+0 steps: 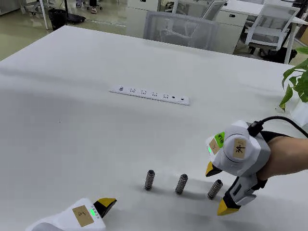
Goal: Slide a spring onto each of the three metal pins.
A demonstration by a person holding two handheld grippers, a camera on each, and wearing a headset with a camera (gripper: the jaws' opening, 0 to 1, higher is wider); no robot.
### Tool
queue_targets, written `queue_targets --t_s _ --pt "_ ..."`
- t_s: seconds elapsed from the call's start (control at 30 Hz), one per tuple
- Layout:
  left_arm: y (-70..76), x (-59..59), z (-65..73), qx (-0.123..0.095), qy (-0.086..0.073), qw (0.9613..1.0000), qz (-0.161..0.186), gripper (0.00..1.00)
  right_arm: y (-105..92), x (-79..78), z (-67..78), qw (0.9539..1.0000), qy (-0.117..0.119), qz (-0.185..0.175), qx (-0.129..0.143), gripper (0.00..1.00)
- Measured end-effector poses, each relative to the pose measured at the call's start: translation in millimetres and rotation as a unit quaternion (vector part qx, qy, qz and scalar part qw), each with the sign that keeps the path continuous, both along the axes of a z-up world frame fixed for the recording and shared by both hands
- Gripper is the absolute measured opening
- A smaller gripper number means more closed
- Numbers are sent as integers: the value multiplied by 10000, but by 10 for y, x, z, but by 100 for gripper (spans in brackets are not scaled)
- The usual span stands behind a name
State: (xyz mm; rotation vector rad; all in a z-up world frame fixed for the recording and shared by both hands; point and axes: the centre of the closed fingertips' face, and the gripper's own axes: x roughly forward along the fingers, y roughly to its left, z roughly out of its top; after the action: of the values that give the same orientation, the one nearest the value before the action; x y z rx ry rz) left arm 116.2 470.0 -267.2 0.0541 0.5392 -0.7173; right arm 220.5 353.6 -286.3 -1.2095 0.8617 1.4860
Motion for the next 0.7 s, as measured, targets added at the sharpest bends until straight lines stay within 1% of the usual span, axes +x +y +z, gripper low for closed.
queue_targets --t_s 0.07,0.13,0.2,0.23,0.27,0.3,0.33,0.37,0.4,0.43,0.47,0.5,0.57,0.63,0.67,0.7 --pt "0 -1 5 12 -4 10000 -9 100 0 -21 15 9997 -85 -117 205 77" --pt "3 4 9 14 -13 10000 -4 100 -4 -48 36 9990 -147 -219 371 85" --pt "-2 12 21 7 -22 10000 0 100 -16 -113 68 9970 -127 -459 608 88" --pt "-7 17 28 18 -36 10000 -9 100 -26 -144 87 9948 -133 -651 772 90" --pt "-9 21 35 33 -58 10000 -14 100 -26 -164 104 9930 -154 -749 898 91" --pt "-7 32 50 67 -115 9999 -15 99 -27 -185 125 9907 -180 -862 1039 92" --pt "-4 41 67 93 -153 9998 -23 98 -20 -229 157 9851 -190 -1113 1296 92" --pt "-2 50 81 93 -183 9998 -12 97 -9 -283 183 9804 -152 -1266 1499 93" --pt "4 63 93 86 -207 9997 25 98 0 -360 217 9733 -107 -1458 1768 93" --pt "7 67 98 80 -210 9997 39 98 -3 -409 240 9672 -94 -1630 1947 94" --pt "7 66 99 82 -201 9998 46 98 -14 -449 251 9623 -81 -1781 2053 94" --pt "9 63 101 108 -192 9997 56 98 -29 -523 264 9550 -47 -1967 2222 94" --pt "9 56 121 146 -231 9996 82 99 -70 -645 262 9454 -5 -2212 2392 94" --pt "26 58 153 127 -284 9993 192 99 -124 -726 247 9410 -3 -2383 2403 94" --pt "43 53 172 120 -300 9991 282 99 -130 -754 264 9339 -58 -2523 2531 94" --pt "60 51 188 134 -326 9988 345 99 -125 -762 287 9285 -96 -2594 2655 94"
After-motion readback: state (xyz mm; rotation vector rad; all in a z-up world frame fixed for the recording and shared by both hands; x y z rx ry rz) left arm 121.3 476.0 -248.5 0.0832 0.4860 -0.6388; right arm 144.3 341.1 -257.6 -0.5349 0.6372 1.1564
